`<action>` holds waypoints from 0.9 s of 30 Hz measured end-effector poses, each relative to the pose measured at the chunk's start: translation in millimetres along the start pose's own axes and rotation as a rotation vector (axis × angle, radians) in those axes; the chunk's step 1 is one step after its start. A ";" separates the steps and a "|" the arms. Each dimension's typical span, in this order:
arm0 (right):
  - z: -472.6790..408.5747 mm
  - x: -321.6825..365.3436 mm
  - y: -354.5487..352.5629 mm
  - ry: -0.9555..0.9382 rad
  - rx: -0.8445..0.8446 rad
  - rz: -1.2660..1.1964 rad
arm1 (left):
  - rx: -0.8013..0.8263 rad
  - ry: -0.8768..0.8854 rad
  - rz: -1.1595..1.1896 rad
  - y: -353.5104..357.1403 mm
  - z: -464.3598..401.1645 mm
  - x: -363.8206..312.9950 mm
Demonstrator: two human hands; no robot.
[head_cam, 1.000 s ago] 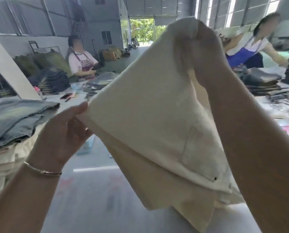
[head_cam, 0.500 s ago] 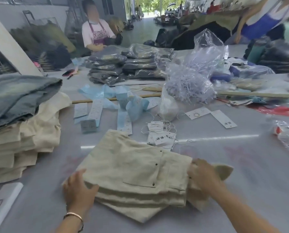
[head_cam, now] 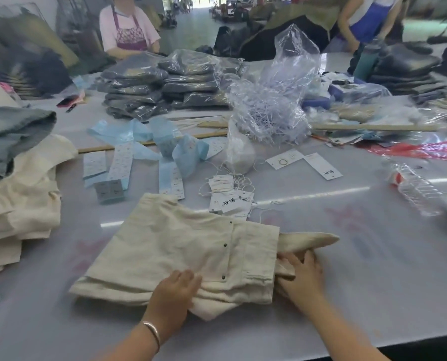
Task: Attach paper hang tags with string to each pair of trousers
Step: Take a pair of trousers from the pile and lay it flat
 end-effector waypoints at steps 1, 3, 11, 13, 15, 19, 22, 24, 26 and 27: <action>-8.4 11.0 -6.3 -0.027 0.025 -0.085 | 0.004 -0.071 0.035 -4.3 -6.7 7.4; -21.7 34.4 -22.1 -0.053 0.099 -0.295 | -0.018 -0.290 0.197 -15.6 -18.6 29.8; -98.6 108.6 -193.0 -0.108 -0.137 -0.205 | -0.404 -0.478 0.492 -75.2 -39.9 -0.1; -108.7 100.9 -197.5 -0.082 -0.082 0.056 | -0.301 -0.163 0.317 -63.4 -42.6 -50.6; -111.5 66.0 -180.1 0.017 -0.014 0.271 | -0.020 0.146 0.172 -27.2 -33.1 -90.4; -92.7 3.4 -147.7 0.070 -0.128 0.257 | 0.399 0.106 0.238 19.1 -20.3 -105.1; -62.1 -35.1 -118.3 0.155 -0.158 -0.117 | 0.448 0.043 0.286 30.6 -31.0 -106.3; -36.2 -58.5 -92.3 0.265 -0.054 -0.147 | 0.435 0.078 0.136 37.8 -38.5 -109.9; -17.9 -79.1 -73.1 0.318 0.023 -0.192 | 0.478 0.108 0.133 43.4 -42.6 -123.6; -13.0 -85.8 -67.8 0.321 0.036 -0.248 | 0.455 0.105 0.157 45.5 -45.6 -128.4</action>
Point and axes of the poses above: each hand's wrist, its own z-axis away from the middle knuckle, its own y-axis out of the palm, x = y × z, the point moved 9 cm from there along -z, towards the middle knuckle, and after that the axes turned 5 degrees about -x, right-handed, at the moved point
